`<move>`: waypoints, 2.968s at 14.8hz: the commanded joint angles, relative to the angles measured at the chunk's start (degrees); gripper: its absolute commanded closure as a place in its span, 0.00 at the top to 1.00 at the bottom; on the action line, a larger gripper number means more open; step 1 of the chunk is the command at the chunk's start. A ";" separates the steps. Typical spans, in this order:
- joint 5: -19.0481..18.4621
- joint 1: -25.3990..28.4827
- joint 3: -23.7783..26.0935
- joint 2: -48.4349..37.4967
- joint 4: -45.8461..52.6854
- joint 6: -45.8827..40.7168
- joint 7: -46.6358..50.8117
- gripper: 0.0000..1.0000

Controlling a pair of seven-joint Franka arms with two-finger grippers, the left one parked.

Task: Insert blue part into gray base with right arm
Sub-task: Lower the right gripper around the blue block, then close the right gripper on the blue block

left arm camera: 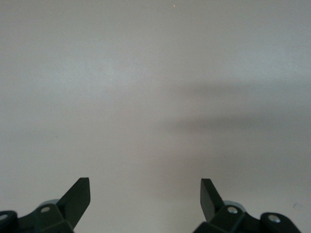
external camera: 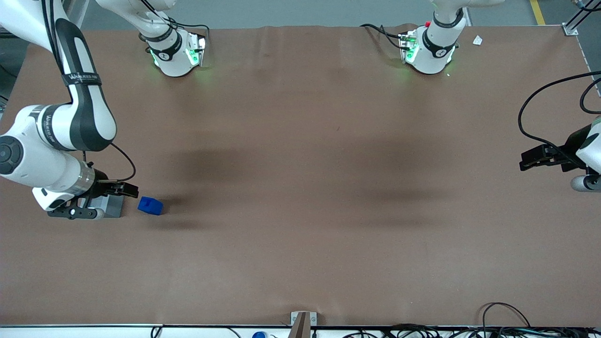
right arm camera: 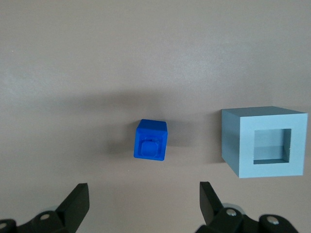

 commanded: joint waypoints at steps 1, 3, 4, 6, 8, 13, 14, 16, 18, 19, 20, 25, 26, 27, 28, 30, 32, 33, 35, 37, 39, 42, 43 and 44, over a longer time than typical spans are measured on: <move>0.32 -0.08 0.22 -0.70 -1.89 1.78 0.97 1.00; 0.32 -0.08 0.22 -0.09 -2.77 3.62 0.97 0.97; 0.40 -0.08 0.22 0.43 -2.87 4.24 0.97 0.97; 0.40 -0.17 0.22 1.84 -2.78 5.65 1.14 0.94; 0.40 -0.08 0.22 2.81 -2.78 6.80 1.23 0.92; 0.40 0.10 0.31 5.00 -2.78 9.34 2.81 0.90; 0.40 0.10 0.22 5.62 -2.78 9.87 2.81 0.88; 0.40 0.18 0.22 6.24 -2.95 10.93 2.81 0.88; 0.40 0.01 0.31 6.85 -2.87 11.02 2.81 0.87; 0.40 0.01 0.31 7.20 -2.87 11.10 2.81 0.86; 0.40 0.09 0.31 7.29 -2.87 11.11 2.81 0.85; 0.49 0.10 0.31 8.70 -2.78 11.19 3.08 0.83; 0.66 0.10 0.31 8.96 -2.69 11.11 3.77 0.82; 0.75 0.18 0.31 9.05 -2.69 11.19 4.04 0.82; 0.93 0.27 0.31 9.23 -2.69 11.19 4.04 0.81; 1.63 0.27 0.31 9.58 -2.69 11.19 4.04 0.81; 1.89 0.18 0.31 9.93 -2.69 11.46 4.04 0.80; 1.98 0.18 0.31 10.11 -2.69 11.63 4.04 0.79; 1.99 0.01 0.31 10.90 -2.60 11.63 4.04 0.78; 1.99 0.27 0.31 10.90 -2.69 11.55 4.04 0.74; 1.99 0.27 0.31 10.90 -2.60 11.46 4.04 0.68; 1.99 0.27 0.31 10.90 -2.69 11.37 4.04 0.59; 1.99 0.27 0.31 10.90 -2.69 11.28 4.04 0.55; 1.99 0.27 0.31 10.90 -2.69 11.19 4.04 0.51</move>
